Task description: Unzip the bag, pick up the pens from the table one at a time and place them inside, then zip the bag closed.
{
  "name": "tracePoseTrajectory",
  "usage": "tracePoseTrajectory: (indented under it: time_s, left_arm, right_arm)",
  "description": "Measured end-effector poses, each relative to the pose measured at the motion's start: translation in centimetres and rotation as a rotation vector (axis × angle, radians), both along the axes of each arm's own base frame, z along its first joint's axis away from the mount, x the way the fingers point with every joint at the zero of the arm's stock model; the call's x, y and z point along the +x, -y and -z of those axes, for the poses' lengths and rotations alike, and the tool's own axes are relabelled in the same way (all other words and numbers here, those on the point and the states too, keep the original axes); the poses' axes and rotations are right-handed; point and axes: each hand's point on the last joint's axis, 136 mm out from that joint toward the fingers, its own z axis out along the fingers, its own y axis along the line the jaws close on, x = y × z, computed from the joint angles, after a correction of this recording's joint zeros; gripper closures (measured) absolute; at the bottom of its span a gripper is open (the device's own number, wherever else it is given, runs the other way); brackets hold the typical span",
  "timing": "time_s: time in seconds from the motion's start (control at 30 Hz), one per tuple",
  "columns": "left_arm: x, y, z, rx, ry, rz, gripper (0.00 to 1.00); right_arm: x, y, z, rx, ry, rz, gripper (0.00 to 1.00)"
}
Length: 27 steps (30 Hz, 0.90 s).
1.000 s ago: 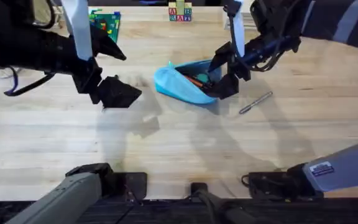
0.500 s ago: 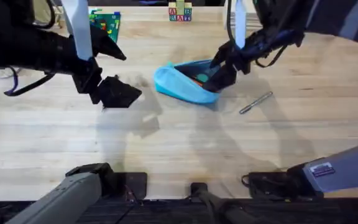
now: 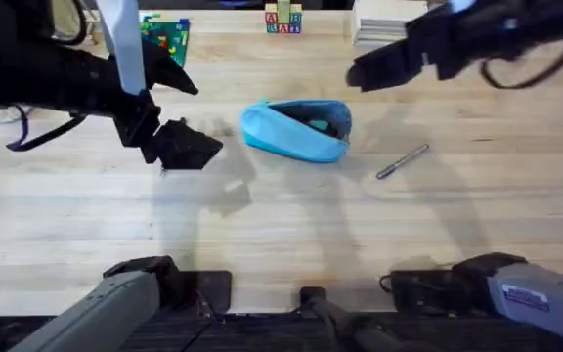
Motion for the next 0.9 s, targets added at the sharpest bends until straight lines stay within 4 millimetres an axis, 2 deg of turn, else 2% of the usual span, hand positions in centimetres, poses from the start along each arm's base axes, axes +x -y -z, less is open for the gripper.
tracePoseTrajectory:
  time_s: [0.17, 0.2, 0.33, 0.47, 0.57, 0.9]
  left_arm:
    - [0.0, 0.0, 0.0, 0.000, 0.000, 0.000, 0.008]
    - [0.0, 0.0, 0.0, 0.000, 0.000, 0.000, 0.008]
    - [0.0, 0.0, 0.0, 0.000, 0.000, 0.000, 0.008]
    - [-0.1, 0.0, 0.0, -0.001, -0.003, 0.000, 0.008]
    - [-0.1, 0.0, 0.0, -0.001, -0.003, 0.000, 0.008]
    - [0.0, 0.0, 0.0, 0.000, 0.001, 0.000, 0.008]
  right_arm:
    - [-1.5, 3.3, -1.1, -0.076, 0.002, 0.197, 0.005]
    - [-2.2, 5.4, -1.3, -0.123, -0.010, 0.330, 0.005]
    - [-3.2, 8.1, -1.0, -0.179, -0.046, 0.506, 0.004]
    - [-5.0, 10.6, 0.1, -0.237, -0.136, 0.674, 0.003]
    - [-6.3, 11.7, 0.9, -0.259, -0.203, 0.769, 0.005]
    - [-7.5, 12.8, 1.5, -0.241, -0.283, 0.933, 0.006]
